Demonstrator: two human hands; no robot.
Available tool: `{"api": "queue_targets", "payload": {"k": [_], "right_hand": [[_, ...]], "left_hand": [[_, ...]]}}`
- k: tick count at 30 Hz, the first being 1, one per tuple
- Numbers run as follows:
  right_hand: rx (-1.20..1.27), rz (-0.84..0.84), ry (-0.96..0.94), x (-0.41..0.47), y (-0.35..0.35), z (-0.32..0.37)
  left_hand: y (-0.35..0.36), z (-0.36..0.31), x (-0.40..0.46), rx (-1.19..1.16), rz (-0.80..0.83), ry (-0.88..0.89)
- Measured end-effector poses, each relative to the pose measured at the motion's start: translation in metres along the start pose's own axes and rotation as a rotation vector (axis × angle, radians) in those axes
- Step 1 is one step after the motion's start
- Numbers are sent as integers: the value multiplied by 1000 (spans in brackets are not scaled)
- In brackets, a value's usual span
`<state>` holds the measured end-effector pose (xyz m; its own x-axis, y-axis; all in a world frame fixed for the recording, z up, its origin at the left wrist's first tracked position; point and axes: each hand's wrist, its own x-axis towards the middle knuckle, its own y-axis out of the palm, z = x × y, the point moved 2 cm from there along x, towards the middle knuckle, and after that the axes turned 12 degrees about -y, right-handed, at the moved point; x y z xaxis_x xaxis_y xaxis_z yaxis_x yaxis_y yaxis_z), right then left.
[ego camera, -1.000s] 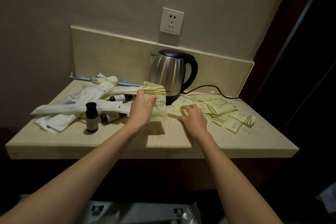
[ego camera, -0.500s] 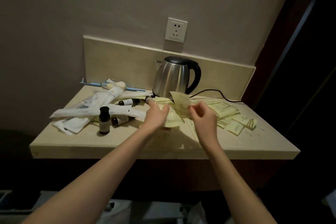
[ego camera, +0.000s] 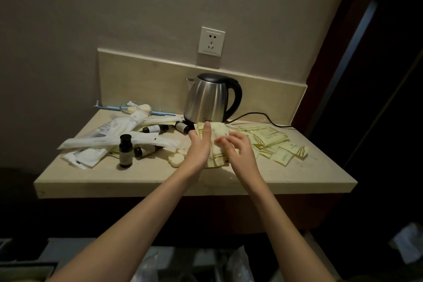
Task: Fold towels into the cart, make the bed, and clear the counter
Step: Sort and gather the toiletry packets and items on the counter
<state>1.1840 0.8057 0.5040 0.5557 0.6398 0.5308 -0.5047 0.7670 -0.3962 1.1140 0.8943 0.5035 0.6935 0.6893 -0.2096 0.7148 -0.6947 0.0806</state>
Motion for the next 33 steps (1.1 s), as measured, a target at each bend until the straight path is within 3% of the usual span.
{"api": "queue_targets", "payload": {"k": [8,14,17,19,22,33], "right_hand": [[274,11,83,0,6,-19],[406,-74,189,27,13,-35],[50,-38,148,52,13,-64],[-265,61,93,72,20,-83],[-541,211,110,91,28,-103],[-927,249,36,83,17,-110]], "left_hand": [[-13,3,13,36,37,1],[-31,1,30,125,-44,45],[-38,0,42,170,-80,80],[-40,1,48,174,-100,83],[-44,3,54,148,-124,70],[-37,3,60,173,-83,117]]}}
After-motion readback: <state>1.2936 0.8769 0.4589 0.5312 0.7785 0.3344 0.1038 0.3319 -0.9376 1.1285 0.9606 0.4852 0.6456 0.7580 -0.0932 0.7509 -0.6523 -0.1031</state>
